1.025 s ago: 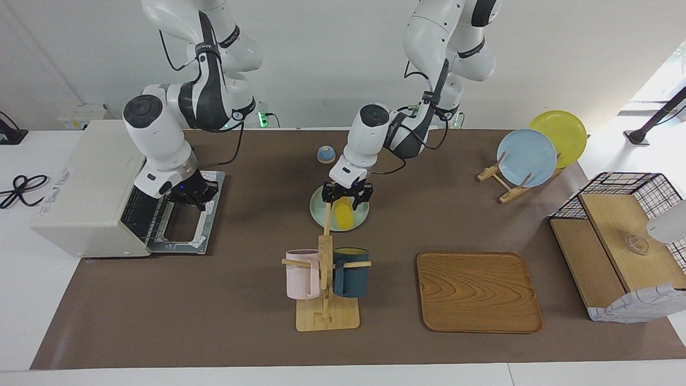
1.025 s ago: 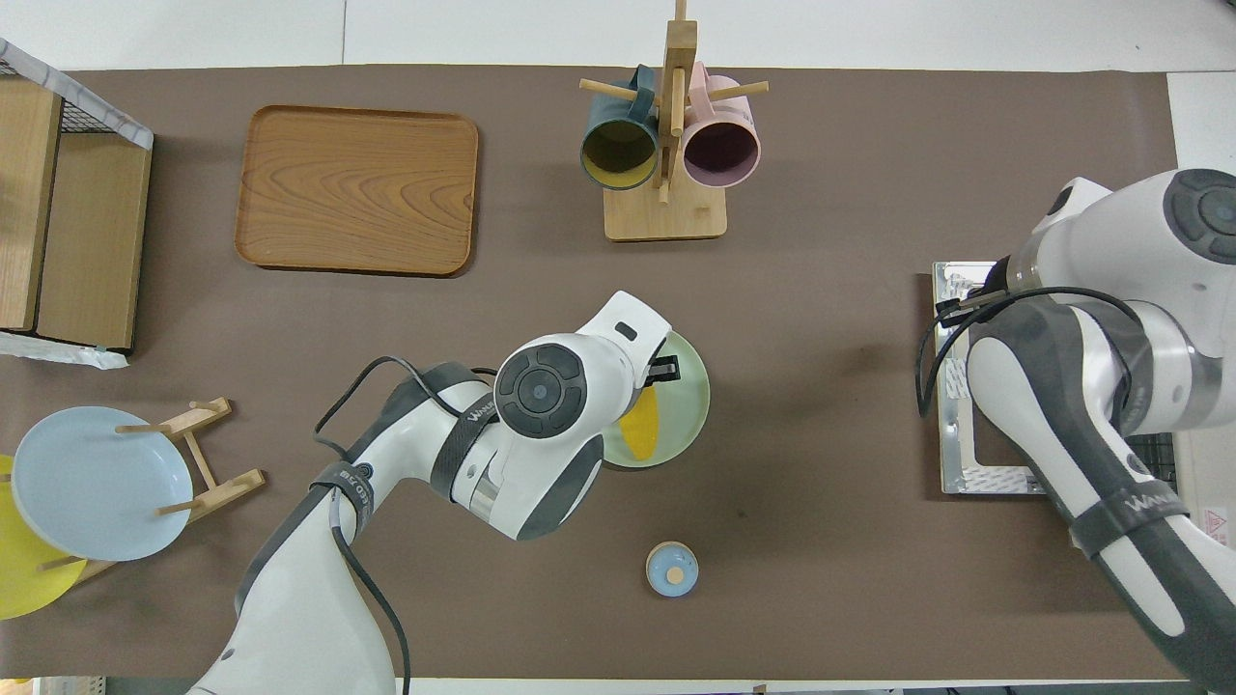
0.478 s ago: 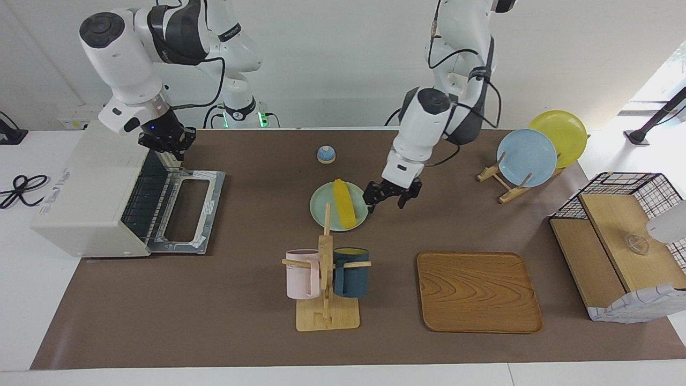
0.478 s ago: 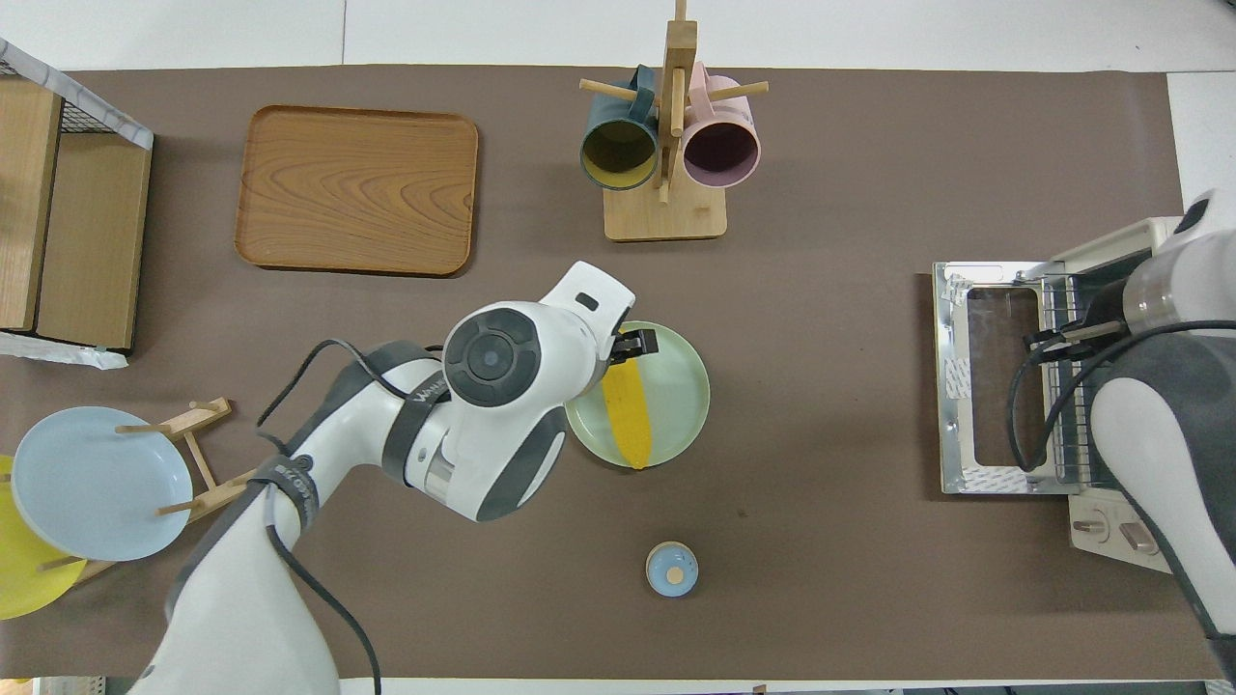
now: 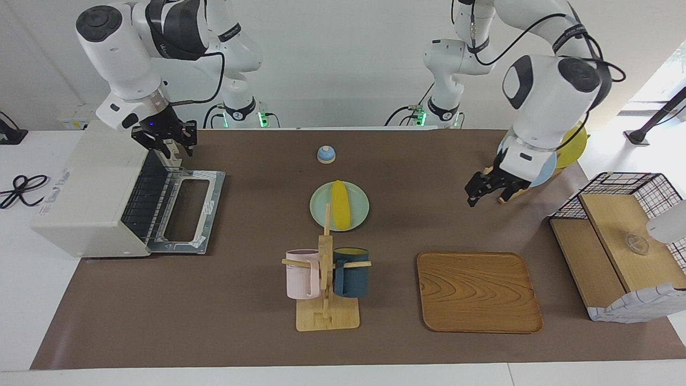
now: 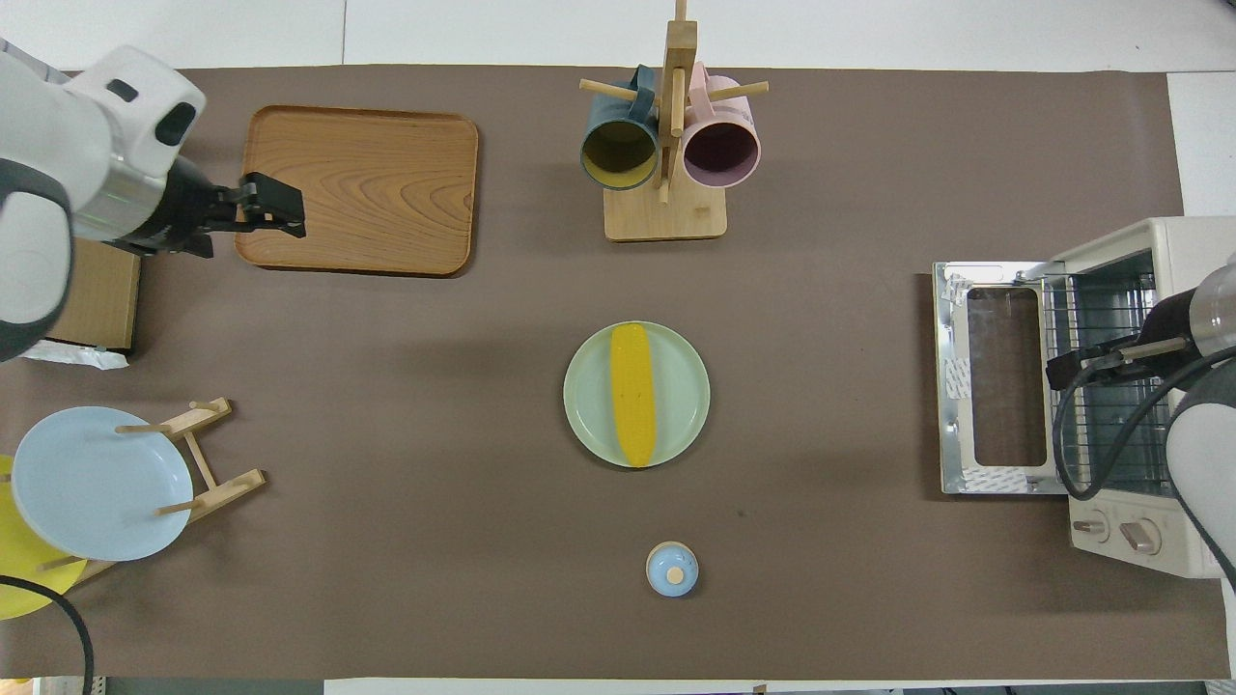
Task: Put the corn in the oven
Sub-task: 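Release the corn and retract the left gripper while the right gripper withdraws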
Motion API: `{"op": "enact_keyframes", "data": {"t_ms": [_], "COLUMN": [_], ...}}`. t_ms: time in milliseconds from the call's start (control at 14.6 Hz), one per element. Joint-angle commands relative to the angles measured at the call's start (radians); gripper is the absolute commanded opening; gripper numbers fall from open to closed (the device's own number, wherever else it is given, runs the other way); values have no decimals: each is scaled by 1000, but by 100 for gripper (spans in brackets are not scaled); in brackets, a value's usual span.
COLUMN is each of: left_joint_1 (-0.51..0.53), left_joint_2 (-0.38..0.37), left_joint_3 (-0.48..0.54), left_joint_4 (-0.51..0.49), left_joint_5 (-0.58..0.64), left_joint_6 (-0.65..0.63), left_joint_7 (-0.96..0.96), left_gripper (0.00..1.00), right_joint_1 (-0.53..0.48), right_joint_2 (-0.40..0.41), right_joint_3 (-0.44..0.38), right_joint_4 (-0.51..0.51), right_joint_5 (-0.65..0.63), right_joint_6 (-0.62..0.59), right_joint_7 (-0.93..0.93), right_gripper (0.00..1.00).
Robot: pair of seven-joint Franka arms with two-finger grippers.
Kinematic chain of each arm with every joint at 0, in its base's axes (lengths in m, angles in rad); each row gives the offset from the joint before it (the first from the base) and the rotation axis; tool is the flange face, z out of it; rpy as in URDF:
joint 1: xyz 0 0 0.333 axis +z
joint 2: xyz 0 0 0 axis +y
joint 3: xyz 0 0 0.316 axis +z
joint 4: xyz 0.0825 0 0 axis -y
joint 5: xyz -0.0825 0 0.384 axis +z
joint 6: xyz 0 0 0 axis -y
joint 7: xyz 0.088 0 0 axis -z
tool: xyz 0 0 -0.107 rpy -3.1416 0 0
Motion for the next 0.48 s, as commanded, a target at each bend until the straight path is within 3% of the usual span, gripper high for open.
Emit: {"op": "enact_keyframes", "data": {"t_ms": [0,205,410], "left_joint_1": [50,61,62], "left_joint_2": [-55,-108,-126], "left_joint_3": [-12,-15,-15], "left_joint_4": [46,45,36], "left_joint_5": [23,70,88], "left_joint_6": [-148,-253,-278], "left_joint_7": [96,107,148], "left_gripper": [100,100,100], "right_joint_1": [-8,-10,-10], "right_joint_2": [12,26,57], "right_joint_3": [13,12,13], "right_joint_4": [34,69,141], "right_joint_5": [43,66,66], "right_joint_6": [-22,-54,-107], "right_joint_7": [32,43,107], "right_gripper": [100,100,100]}}
